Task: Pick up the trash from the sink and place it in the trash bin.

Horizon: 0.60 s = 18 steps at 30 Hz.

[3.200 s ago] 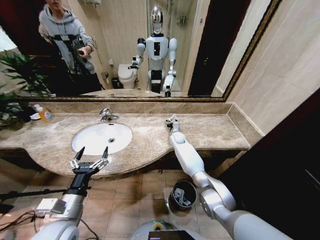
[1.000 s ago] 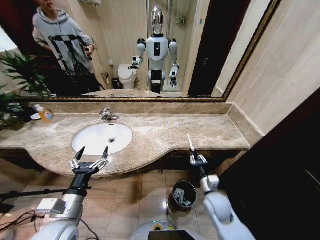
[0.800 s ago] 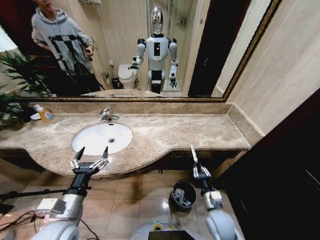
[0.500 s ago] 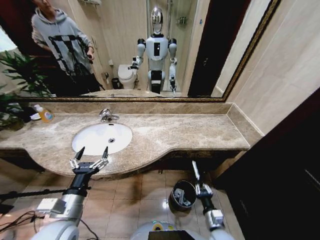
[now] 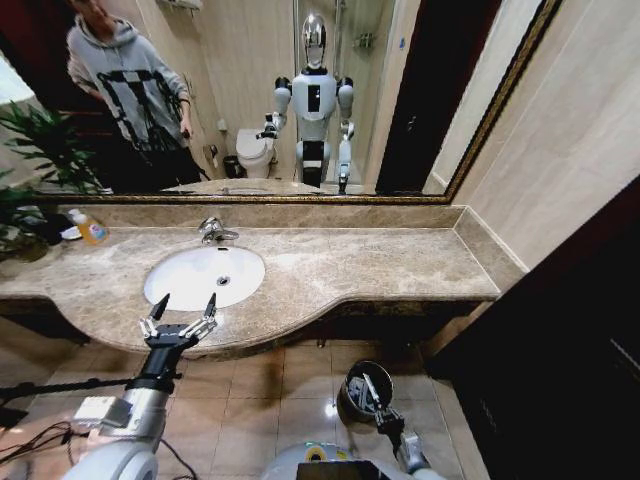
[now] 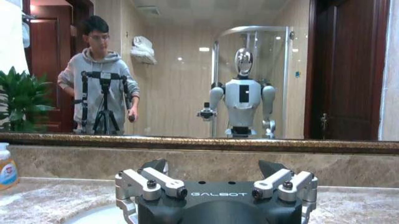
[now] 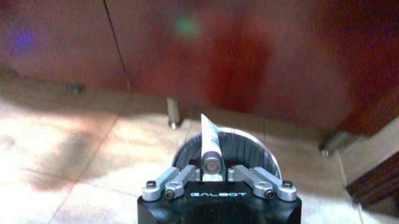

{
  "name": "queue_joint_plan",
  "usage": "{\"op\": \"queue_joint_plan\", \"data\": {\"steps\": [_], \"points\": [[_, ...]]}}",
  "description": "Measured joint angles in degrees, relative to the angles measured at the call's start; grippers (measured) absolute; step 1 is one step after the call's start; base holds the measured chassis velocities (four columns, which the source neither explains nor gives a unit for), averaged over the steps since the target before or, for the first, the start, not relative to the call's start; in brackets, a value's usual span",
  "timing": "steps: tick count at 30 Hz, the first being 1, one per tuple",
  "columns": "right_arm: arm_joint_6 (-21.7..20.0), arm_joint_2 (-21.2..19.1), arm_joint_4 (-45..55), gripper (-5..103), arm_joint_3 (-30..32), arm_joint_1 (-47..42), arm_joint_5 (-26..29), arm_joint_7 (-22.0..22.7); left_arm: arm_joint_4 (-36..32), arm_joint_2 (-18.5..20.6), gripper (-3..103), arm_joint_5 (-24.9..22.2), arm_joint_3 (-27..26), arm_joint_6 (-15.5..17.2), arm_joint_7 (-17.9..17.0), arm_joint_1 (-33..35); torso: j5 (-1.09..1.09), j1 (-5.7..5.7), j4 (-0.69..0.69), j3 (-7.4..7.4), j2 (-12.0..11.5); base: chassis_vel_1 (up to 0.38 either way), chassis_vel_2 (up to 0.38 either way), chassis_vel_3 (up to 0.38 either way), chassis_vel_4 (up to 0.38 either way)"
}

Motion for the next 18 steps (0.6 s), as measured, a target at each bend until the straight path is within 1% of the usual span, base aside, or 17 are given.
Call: {"op": "queue_joint_plan", "data": {"steps": [1,3,4,5,9,10,13,14,15,17,18], "points": [[0.0,0.0,0.0,17,0.0,0.0,0.0,0.0,0.0,0.0,100,0.0,0.0,0.0,0.0,0.0,0.00,0.00,0.00,0.00,0.0,0.000,0.000,0.000,0.000],[-2.6,0.0,-4.0,17,-0.5,3.1,-0.7,-0.1,0.0,0.0,100,0.0,0.0,0.0,0.0,0.0,0.00,0.00,0.00,0.00,0.0,0.000,0.000,0.000,0.000],[-3.1,0.1,-6.7,17,-0.5,4.8,-1.6,-0.4,0.0,0.0,100,0.0,0.0,0.0,0.0,0.0,-0.01,0.00,0.00,0.00,0.0,0.000,0.000,0.000,0.000],[-3.1,0.1,-6.7,17,-0.5,4.8,-1.6,-0.4,0.0,0.0,100,0.0,0.0,0.0,0.0,0.0,-0.01,0.00,0.00,0.00,0.0,0.000,0.000,0.000,0.000],[-0.8,0.8,-18.5,17,-0.7,11.3,-5.5,-1.1,0.0,0.0,100,0.0,0.0,0.0,0.0,0.0,-0.01,0.00,0.00,0.00,0.0,0.000,0.000,0.000,0.000],[-0.8,0.8,-18.5,17,-0.7,11.3,-5.5,-1.1,0.0,0.0,100,0.0,0.0,0.0,0.0,0.0,-0.01,0.00,0.00,0.00,0.0,0.000,0.000,0.000,0.000],[2.2,1.7,-28.2,17,-0.8,16.4,-6.6,-1.3,0.0,0.0,100,0.0,0.0,0.0,0.0,0.0,0.00,0.00,0.00,0.00,0.0,0.000,0.000,0.000,0.000],[2.2,1.7,-28.2,17,-0.8,16.4,-6.6,-1.3,0.0,0.0,100,0.0,0.0,0.0,0.0,0.0,0.00,0.00,0.00,0.00,0.0,0.000,0.000,0.000,0.000],[3.8,2.1,-32.8,17,-0.8,19.0,-6.7,-1.3,0.0,0.0,100,0.0,0.0,0.0,0.0,0.0,0.00,0.00,0.00,0.00,0.0,0.000,0.000,0.000,0.000],[5.1,2.3,-38.3,17,-0.8,21.9,-6.7,-1.5,0.0,0.0,100,0.0,0.0,0.0,0.0,0.0,0.00,0.00,0.00,0.00,0.0,0.000,0.000,0.000,0.000],[5.1,2.3,-38.3,17,-0.8,21.9,-6.7,-1.5,0.0,0.0,100,0.0,0.0,0.0,0.0,0.0,0.00,0.00,0.00,0.00,0.0,0.000,0.000,0.000,0.000]]}}
